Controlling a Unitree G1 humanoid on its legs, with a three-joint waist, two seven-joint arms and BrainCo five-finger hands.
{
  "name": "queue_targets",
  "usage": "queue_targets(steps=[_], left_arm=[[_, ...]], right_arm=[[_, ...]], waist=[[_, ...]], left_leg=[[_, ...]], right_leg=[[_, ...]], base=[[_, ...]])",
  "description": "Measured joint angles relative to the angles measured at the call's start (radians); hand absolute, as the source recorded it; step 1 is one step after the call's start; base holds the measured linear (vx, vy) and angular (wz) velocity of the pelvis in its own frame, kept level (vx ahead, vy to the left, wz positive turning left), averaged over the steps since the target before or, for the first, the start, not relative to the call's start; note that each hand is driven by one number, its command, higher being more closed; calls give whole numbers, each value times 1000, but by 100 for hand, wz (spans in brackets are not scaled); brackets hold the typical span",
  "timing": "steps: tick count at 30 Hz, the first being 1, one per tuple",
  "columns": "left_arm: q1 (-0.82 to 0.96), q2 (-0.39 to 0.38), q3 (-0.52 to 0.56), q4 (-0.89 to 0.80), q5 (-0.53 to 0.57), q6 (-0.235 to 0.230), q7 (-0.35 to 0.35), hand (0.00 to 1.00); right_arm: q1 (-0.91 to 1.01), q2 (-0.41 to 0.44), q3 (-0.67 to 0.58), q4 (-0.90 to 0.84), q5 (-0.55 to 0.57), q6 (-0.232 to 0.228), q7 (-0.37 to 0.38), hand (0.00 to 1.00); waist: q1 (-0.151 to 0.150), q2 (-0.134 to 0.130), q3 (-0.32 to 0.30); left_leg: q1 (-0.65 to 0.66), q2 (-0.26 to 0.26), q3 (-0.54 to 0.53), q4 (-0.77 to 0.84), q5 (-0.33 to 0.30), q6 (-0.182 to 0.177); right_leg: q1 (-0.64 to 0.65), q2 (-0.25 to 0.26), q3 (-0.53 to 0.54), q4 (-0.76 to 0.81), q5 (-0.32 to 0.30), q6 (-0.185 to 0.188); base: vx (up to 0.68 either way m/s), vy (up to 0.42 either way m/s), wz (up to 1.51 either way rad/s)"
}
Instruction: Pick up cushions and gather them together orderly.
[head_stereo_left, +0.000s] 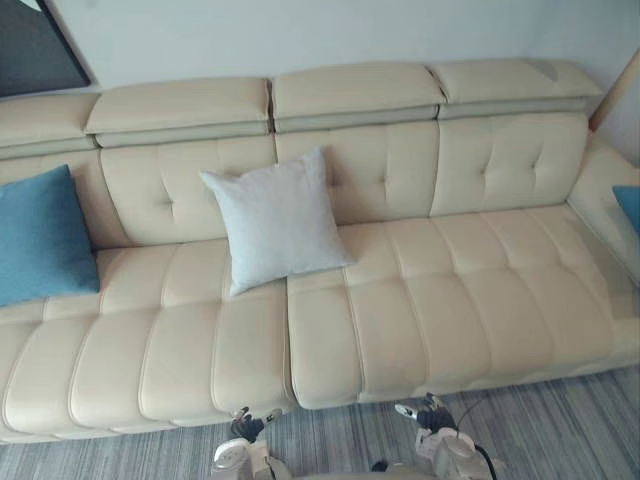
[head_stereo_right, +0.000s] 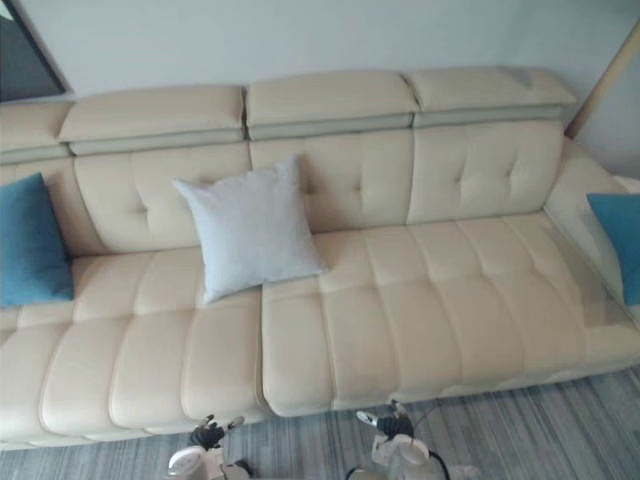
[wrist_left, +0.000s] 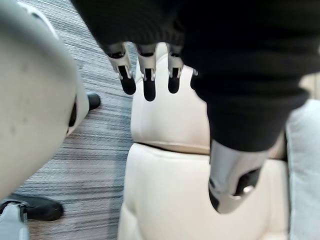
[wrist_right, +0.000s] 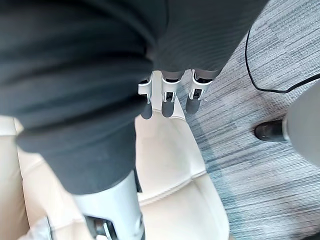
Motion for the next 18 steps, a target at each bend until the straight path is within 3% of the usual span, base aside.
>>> queue_targets(steps=[3, 4, 5, 6, 7, 9, 11, 12, 18], left_arm=[[-2, 3, 6, -21, 0, -3, 0, 0], [-2, 3, 19, -19, -1, -3, 0, 0], [1, 2, 21, -18, -1, -2, 1, 0], [9, -4, 22, -12, -1, -2, 0, 0], [11, -8, 22, -8, -2, -2, 0, 0], [14, 19, 22, -3, -6, 0, 1, 0], [16, 25, 21, -1, -9, 0, 0, 0], [16, 23, 20, 5, -9, 1, 0, 0], [27, 14, 19, 42, 1, 4, -9, 0]], right_arm=[[18, 10, -1, 16, 2, 0, -1, 0], [23, 9, -7, 15, 2, -1, -1, 0], [29, 10, -7, 13, 2, -2, -1, 0], [46, 7, -7, 11, 2, -3, -1, 0], [52, 4, -9, 15, 2, -3, -1, 0], [66, 20, -20, 12, 2, 8, 0, 0], [83, 24, -28, 16, 2, 7, 1, 0], [87, 21, -32, 19, 2, 8, 1, 0], [96, 13, -67, 19, 3, 8, 6, 0]], waist=[[2, -32, 10], [2, -33, 10], [2, -30, 8], [1, -6, -2], [2, 10, -10], [-6, -27, -21], [-4, -46, -31], [-3, -37, -32], [-3, -4, -62]], left_leg=[[7, -44, -57, 24, -17, 9], [2, -64, -110, 161, -114, 34], [4, -71, -135, 210, -153, 33], [21, -72, -177, 204, -227, 23], [28, -72, -181, 183, -263, 23], [38, -98, -138, 121, -266, 22], [54, -126, -125, 94, -265, 22], [65, -137, -125, 87, -258, 31], [133, -143, -64, 37, -207, 47]], right_leg=[[-3, -36, -11, -14, 0, -8], [-1, -53, -10, -33, 11, -7], [0, -53, -2, -48, 19, 0], [-1, -26, 19, -79, 31, 16], [-1, -12, 27, -93, 38, 25], [-9, -21, 68, -80, 70, 32], [41, -22, 86, -122, 82, 21], [73, -25, 92, -164, 98, 36], [69, 9, 183, -181, 115, 38]], base=[[-229, 64, -17], [-152, 161, -63], [-168, 220, -87], [-103, 161, -62], [-108, 162, -73], [-49, 108, -43], [97, 77, -24], [134, 61, -32], [139, 35, -43]])
